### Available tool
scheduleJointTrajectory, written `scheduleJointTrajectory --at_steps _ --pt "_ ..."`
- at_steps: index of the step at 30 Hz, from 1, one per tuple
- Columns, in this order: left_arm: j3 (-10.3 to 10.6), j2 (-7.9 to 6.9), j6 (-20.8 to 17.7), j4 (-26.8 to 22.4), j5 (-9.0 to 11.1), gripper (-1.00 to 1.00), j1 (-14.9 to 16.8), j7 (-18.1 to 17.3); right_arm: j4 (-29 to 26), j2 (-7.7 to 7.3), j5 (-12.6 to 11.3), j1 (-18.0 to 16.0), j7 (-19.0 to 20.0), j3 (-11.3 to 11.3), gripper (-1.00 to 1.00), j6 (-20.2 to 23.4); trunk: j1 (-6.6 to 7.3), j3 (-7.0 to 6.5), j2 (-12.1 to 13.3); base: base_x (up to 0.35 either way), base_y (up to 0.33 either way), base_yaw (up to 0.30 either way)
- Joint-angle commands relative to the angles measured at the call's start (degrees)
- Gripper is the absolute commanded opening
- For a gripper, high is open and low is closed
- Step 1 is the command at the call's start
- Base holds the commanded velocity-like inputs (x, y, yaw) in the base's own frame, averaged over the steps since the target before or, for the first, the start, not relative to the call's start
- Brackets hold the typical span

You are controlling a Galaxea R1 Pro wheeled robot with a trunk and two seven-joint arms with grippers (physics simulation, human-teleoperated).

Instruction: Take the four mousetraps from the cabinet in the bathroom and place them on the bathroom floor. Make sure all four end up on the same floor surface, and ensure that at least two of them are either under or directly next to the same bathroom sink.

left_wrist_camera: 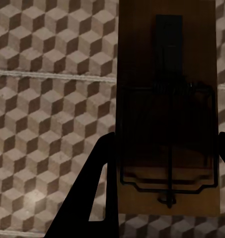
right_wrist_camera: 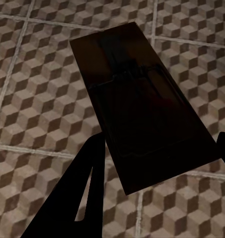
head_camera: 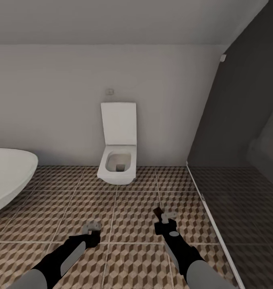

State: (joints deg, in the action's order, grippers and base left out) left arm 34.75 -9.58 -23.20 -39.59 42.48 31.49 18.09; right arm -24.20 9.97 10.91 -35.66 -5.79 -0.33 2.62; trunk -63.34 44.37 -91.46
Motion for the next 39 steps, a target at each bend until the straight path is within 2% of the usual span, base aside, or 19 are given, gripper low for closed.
scheduleJointTrajectory --at_steps 1,39 --pt "0.4 -0.09 -0.1 -0.1 0.5 -1.00 0.1 0.6 -0.1 0.03 0.6 0.0 -0.4 0.1 -1.00 0.3 -0.22 0.33 -0.4 0.000 0.000 0.000" --pt "0.4 -0.09 -0.1 -0.1 0.5 -1.00 0.1 0.6 -0.1 0.03 0.6 0.0 -0.4 0.2 -1.00 0.3 -8.57 10.61 -15.7 0.000 0.000 0.000"
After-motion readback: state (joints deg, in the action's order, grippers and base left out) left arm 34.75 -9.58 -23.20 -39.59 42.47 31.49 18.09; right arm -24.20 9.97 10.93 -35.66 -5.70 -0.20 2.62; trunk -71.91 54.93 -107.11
